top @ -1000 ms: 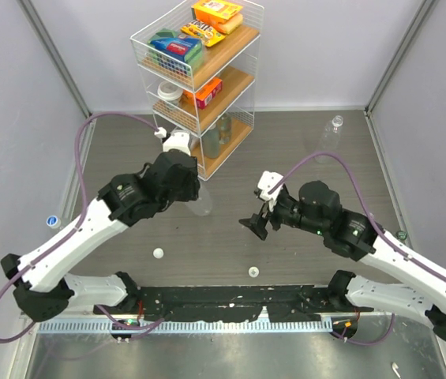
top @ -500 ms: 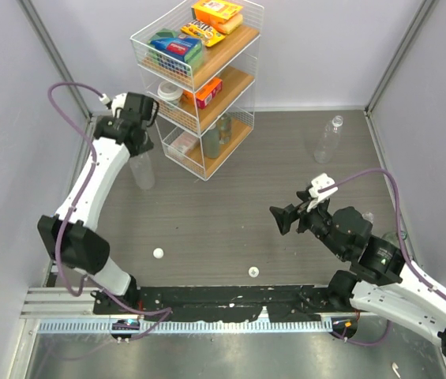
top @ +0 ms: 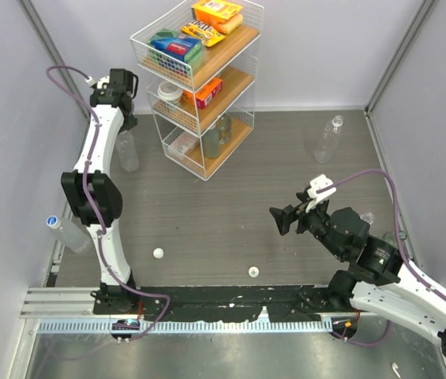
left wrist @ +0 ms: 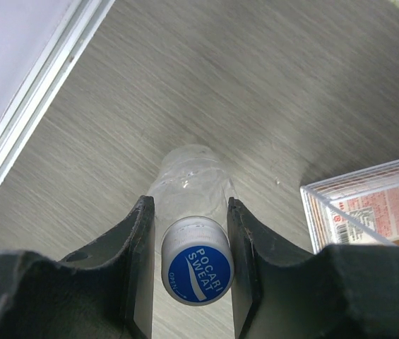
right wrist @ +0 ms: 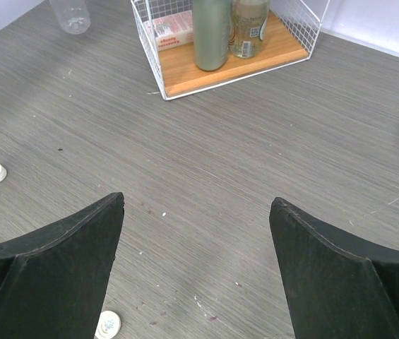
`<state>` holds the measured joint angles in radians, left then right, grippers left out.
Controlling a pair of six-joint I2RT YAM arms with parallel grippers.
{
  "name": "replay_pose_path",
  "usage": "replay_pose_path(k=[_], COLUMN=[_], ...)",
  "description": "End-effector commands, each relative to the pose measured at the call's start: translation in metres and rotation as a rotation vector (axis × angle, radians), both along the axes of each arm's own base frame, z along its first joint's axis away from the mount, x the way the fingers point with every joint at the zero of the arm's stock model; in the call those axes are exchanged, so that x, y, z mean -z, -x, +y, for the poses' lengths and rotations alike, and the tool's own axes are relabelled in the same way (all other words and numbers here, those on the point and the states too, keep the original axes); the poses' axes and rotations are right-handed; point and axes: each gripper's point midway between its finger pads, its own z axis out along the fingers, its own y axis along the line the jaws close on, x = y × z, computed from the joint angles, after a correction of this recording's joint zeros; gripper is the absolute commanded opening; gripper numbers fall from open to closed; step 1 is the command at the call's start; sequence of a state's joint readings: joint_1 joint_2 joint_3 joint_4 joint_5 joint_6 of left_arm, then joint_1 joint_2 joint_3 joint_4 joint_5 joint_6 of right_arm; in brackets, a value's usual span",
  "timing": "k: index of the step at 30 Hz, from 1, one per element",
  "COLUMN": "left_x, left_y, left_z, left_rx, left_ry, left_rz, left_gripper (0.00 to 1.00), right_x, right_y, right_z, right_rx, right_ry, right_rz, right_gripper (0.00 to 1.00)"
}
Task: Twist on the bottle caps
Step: Place the plastic bottle at the center of the board.
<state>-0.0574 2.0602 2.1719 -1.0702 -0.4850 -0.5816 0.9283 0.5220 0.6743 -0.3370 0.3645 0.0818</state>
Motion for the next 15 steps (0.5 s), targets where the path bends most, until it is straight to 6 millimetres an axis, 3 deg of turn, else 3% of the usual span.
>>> replay_pose_path(k=[1, 4, 5, 9, 15], left_x=[0.001, 0.014, 0.017, 0.024, 0.030], left_y=[0.006, 0.004, 0.007, 0.009, 0.011], left_z=[0.011, 0.008, 0.025, 0.029, 0.027], left_rx=[0.003, 0.025, -0.010, -0.007, 0.004], left_ry=[0.033, 0.081, 0.077, 0.067, 0.080], left_rz=[-0.008, -0.016, -0.015, 0.000, 0.009], left_gripper=[0.00, 0.02, 0.04, 0.10, 0.27], right_x=[-0.004, 0.005, 0.008, 0.010, 0.007], right_y=[-0.004, -0.002, -0.002, -0.004, -0.002], right_z=[0.007, 0.013, 0.016, 0.016, 0.017], right_rx=[0.000, -0.039, -0.050, -0.044, -0.058], right_ry=[-0.008, 0.033, 0.045, 0.062, 0.049], right_rz=[-0.001, 0.020, 0.029, 0.031, 0.023], right_gripper=[0.89, 0.89, 0.89, 0.89, 0.88])
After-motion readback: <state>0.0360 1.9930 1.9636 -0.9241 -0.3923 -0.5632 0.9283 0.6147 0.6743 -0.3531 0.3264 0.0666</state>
